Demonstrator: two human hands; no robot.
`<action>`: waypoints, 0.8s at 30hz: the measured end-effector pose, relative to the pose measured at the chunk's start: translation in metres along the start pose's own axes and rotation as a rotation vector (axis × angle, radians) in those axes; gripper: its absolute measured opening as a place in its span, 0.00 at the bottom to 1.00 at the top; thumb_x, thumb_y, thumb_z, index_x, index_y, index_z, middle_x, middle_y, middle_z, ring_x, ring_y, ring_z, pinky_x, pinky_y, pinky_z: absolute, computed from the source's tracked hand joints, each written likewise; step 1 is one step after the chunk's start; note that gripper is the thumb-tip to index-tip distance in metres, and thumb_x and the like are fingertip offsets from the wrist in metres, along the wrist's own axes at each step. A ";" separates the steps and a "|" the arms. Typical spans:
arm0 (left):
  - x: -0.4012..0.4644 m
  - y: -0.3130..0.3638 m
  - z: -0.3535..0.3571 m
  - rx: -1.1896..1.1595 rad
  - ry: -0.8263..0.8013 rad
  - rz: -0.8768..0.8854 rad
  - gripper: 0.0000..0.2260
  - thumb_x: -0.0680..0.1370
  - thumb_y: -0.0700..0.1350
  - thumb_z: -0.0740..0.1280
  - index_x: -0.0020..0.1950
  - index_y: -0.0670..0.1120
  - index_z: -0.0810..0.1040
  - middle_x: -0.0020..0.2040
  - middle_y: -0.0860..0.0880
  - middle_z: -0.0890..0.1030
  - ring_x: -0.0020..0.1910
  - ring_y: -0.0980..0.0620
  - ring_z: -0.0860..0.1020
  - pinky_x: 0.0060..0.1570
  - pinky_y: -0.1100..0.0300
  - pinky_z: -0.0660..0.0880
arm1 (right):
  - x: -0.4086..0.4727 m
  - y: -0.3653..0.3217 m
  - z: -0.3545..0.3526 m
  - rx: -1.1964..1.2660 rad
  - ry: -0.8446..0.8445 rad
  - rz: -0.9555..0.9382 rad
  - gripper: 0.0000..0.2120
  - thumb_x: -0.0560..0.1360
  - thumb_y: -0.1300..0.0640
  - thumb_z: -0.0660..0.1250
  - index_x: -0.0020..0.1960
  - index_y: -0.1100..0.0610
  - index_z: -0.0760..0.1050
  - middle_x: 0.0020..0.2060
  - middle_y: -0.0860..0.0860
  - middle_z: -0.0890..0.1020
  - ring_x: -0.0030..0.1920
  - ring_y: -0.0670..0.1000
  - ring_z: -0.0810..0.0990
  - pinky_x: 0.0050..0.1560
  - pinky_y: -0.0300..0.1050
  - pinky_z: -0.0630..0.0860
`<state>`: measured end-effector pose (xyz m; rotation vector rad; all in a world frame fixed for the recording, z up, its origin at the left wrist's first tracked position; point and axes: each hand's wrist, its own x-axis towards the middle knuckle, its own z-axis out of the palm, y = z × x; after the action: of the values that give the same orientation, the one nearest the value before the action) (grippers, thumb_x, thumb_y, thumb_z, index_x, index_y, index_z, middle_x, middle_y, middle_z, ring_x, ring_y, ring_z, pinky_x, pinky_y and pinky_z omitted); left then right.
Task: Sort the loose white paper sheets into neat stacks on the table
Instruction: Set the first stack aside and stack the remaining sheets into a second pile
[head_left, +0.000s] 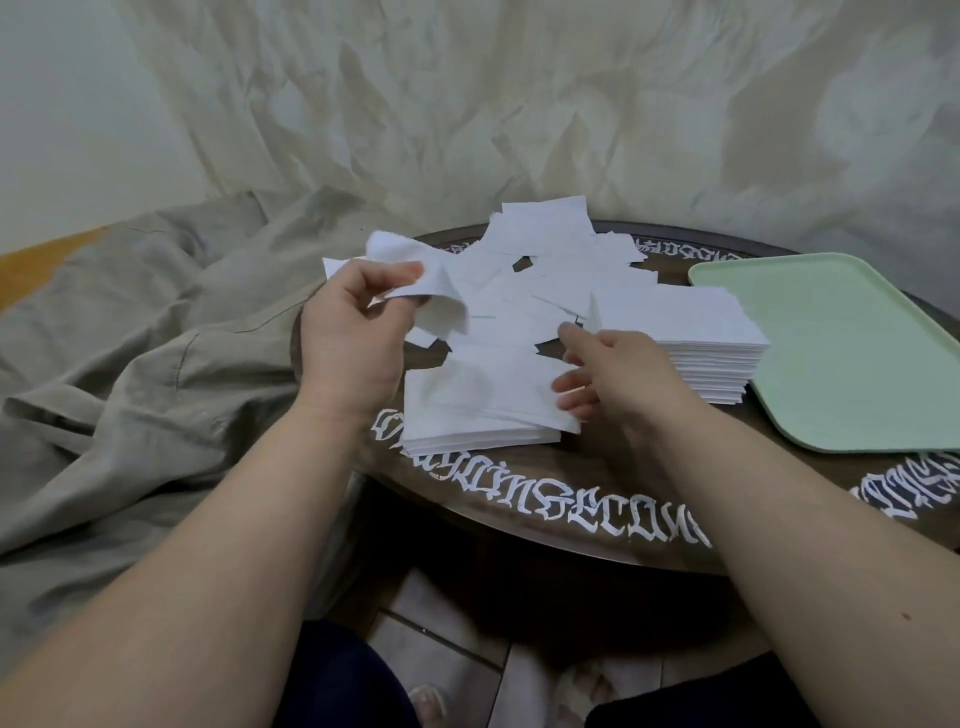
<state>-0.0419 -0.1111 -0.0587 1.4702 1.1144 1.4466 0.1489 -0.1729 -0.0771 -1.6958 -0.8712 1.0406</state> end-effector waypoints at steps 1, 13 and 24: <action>-0.002 0.002 0.002 -0.092 -0.034 -0.047 0.09 0.77 0.35 0.67 0.41 0.48 0.76 0.53 0.52 0.82 0.44 0.54 0.82 0.34 0.65 0.77 | -0.001 0.001 0.003 0.101 -0.069 0.090 0.19 0.78 0.44 0.62 0.51 0.61 0.74 0.42 0.60 0.82 0.35 0.54 0.82 0.39 0.46 0.78; -0.006 -0.017 -0.004 -0.059 -0.342 -0.255 0.12 0.73 0.31 0.68 0.36 0.47 0.79 0.49 0.50 0.84 0.47 0.49 0.83 0.56 0.49 0.77 | 0.009 0.004 0.006 0.631 -0.179 0.174 0.08 0.77 0.58 0.65 0.54 0.61 0.73 0.48 0.59 0.80 0.43 0.55 0.83 0.44 0.48 0.81; -0.003 -0.018 0.005 0.302 -0.247 -0.060 0.03 0.73 0.45 0.69 0.39 0.48 0.80 0.40 0.46 0.82 0.39 0.53 0.78 0.46 0.52 0.76 | 0.008 0.012 -0.003 0.015 0.090 -0.104 0.02 0.73 0.65 0.68 0.44 0.60 0.77 0.40 0.54 0.81 0.38 0.52 0.81 0.47 0.50 0.80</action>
<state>-0.0381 -0.1077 -0.0773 1.7537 1.2465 1.0527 0.1554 -0.1707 -0.0894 -1.6536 -0.8821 0.8922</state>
